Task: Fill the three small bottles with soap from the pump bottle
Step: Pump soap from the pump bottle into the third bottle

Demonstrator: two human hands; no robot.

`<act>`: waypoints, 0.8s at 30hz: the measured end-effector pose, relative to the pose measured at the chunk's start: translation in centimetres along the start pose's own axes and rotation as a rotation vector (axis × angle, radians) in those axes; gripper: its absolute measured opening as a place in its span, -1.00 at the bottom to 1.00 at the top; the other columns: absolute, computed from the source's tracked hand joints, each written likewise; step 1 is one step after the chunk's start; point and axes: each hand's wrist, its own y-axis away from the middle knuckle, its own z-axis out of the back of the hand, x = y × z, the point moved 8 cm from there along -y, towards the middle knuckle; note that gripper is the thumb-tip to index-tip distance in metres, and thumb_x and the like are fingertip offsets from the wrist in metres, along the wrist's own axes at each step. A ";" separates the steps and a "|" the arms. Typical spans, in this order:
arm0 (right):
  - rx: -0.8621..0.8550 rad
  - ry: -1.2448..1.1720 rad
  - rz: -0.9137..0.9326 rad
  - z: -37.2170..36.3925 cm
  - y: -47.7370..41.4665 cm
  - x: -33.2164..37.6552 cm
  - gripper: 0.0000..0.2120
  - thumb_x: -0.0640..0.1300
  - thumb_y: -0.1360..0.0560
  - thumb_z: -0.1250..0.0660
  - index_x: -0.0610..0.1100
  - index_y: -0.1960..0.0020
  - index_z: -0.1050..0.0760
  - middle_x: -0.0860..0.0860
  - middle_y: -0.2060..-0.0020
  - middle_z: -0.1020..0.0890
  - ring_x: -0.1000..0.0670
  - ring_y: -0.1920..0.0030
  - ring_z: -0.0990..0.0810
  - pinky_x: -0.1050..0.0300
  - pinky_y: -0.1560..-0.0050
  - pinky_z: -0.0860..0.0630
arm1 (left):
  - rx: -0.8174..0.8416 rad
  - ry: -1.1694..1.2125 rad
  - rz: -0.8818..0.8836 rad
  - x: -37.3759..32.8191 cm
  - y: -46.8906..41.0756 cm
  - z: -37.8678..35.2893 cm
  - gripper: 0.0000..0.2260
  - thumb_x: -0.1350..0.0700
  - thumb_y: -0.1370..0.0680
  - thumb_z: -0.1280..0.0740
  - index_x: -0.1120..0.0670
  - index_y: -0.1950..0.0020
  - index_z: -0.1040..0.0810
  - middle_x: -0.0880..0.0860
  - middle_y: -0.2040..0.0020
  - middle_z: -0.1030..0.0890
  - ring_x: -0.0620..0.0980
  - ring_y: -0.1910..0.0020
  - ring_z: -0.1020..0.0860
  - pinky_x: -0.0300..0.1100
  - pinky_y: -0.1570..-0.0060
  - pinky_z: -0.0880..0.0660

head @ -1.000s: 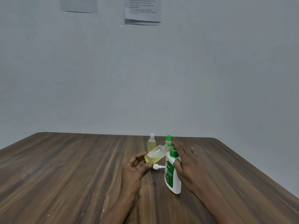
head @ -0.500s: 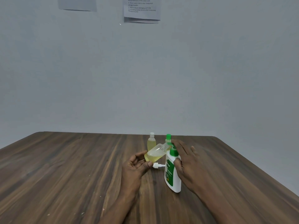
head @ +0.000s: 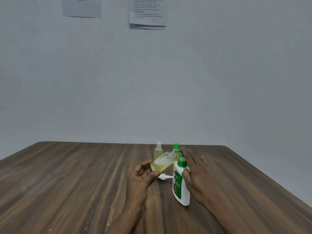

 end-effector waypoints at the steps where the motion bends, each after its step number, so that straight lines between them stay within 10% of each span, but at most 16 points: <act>1: 0.004 -0.002 -0.004 0.0 0.0 0.0 -0.42 -0.17 -0.51 -0.15 0.08 -0.49 -0.11 0.23 -0.43 -0.23 0.17 -0.39 -0.26 0.00 -0.49 -0.07 | 0.002 -0.004 0.001 0.0 0.0 0.0 -0.65 0.35 -0.39 -0.52 0.16 -0.15 -0.64 0.09 -0.02 -0.75 0.00 -0.01 -0.72 -0.21 0.10 -0.65; 24: 0.032 0.036 0.001 -0.3 0.3 0.2 -0.48 -0.13 -0.54 -0.12 0.07 -0.48 -0.13 0.21 -0.42 -0.25 0.17 -0.36 -0.28 0.05 -0.48 -0.07 | 0.014 -0.003 0.017 0.7 0.1 0.0 -0.64 0.40 -0.40 -0.50 0.20 -0.17 -0.63 0.12 -0.04 -0.74 0.05 -0.05 -0.71 -0.13 0.01 -0.66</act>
